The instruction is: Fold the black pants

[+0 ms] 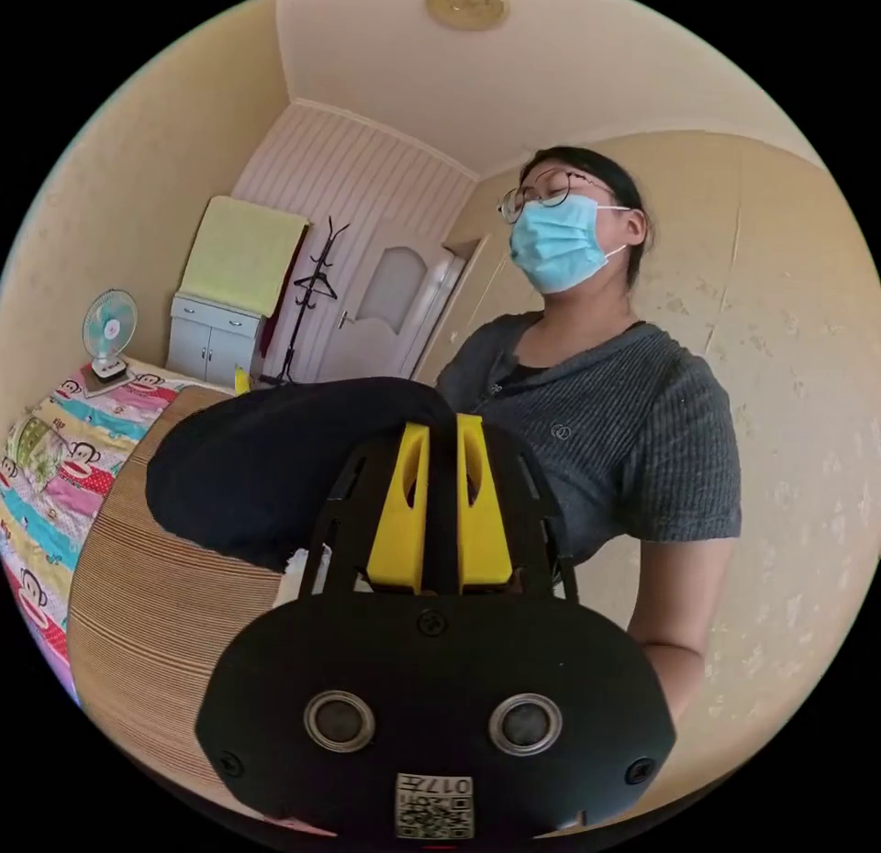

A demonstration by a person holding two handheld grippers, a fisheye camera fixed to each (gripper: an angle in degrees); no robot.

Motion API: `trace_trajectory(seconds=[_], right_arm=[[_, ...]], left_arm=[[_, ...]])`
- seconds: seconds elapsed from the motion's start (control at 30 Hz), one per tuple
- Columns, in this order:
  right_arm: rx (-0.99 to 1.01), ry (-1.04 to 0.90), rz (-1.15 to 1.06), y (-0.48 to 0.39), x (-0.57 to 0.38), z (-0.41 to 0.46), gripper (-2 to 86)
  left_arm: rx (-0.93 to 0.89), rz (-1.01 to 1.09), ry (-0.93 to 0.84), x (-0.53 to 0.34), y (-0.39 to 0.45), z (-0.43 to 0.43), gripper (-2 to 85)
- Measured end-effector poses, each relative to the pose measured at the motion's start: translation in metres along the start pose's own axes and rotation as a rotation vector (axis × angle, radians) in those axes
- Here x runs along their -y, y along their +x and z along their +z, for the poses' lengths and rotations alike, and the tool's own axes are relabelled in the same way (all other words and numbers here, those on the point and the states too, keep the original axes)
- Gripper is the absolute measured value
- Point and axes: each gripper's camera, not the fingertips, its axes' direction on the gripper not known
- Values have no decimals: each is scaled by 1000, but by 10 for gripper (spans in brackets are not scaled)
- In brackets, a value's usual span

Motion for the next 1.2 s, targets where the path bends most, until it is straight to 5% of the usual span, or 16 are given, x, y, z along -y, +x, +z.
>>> trace_trajectory(seconds=[0.23,0.4,0.5,0.7,0.9,1.03,1.2], right_arm=[[216,-163,-244,-82,36,33,100],[476,-545,-517,-153,35,116,96],[536,-741,-577,-167,12,145,92],[1046,-688,-556,-165,-35,132,85],[1430,-471,-555,-156,-94,109,79],[1405,-444,-470,-148,-122,106,78],[1417,-455,-387,-131,-168,107,78]], left_arm=[[130,-265,-169,-82,-57,107,59],[408,-499,-241,-133,-96,145,25],[407,-442,-118,-137,-95,147,5],[493,-485,139,-110,-100,115,59],[144,-499,428,-77,-143,85,100],[-117,-531,545,-58,-187,91,136],[-231,-683,631,-56,-228,89,161]])
